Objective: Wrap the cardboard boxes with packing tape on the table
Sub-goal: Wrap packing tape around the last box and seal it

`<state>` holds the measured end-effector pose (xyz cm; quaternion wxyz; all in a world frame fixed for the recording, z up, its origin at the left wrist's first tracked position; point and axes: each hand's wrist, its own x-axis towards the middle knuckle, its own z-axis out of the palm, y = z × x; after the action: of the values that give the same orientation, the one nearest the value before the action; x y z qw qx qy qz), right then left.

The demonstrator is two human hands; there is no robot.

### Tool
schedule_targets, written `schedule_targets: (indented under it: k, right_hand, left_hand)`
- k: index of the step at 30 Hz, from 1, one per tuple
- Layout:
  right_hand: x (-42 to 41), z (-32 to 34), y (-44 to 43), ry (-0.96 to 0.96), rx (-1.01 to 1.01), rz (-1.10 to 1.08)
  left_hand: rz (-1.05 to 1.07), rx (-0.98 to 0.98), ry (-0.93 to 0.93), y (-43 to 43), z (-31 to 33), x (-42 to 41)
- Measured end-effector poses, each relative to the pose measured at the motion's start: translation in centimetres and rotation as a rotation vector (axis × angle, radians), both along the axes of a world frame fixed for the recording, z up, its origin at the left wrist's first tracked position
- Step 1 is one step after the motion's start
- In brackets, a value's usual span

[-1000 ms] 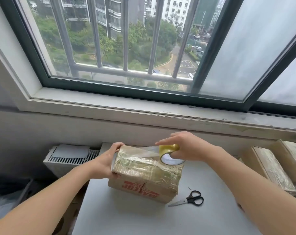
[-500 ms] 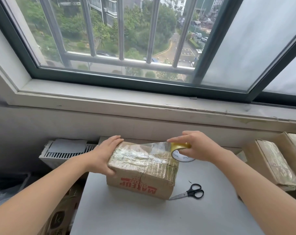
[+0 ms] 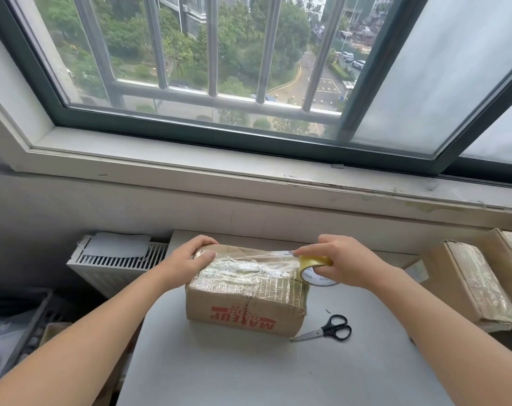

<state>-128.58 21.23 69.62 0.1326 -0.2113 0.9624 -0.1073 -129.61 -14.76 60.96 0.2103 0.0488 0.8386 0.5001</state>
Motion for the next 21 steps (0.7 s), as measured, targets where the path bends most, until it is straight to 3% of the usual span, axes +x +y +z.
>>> schedule_targets:
  k: [2,7,10,17,21]
  right_hand:
    - [0.0,-0.3,-0.2,0.024,0.017,-0.002]
    - [0.1,-0.8,-0.3,0.031,-0.025,-0.029]
    - [0.3,-0.8,-0.6,0.024,-0.05,-0.023]
    - [0.5,-0.5,-1.2,0.018,-0.012,0.012]
    - [0.5,-0.1,-1.1,-0.005,-0.009,0.031]
  left_hand:
    - [-0.056,-0.135,0.043,0.1,0.6,-0.6]
    - [-0.388,-0.784,0.35,2.8,2.0,-2.1]
    - [-0.474,-0.839,0.376,5.9,1.8,-1.9]
    - [-0.357,-0.883,0.483,10.6,-0.2,-1.1]
    - [-0.332,-0.864,0.444,10.2,-0.5,-1.1]
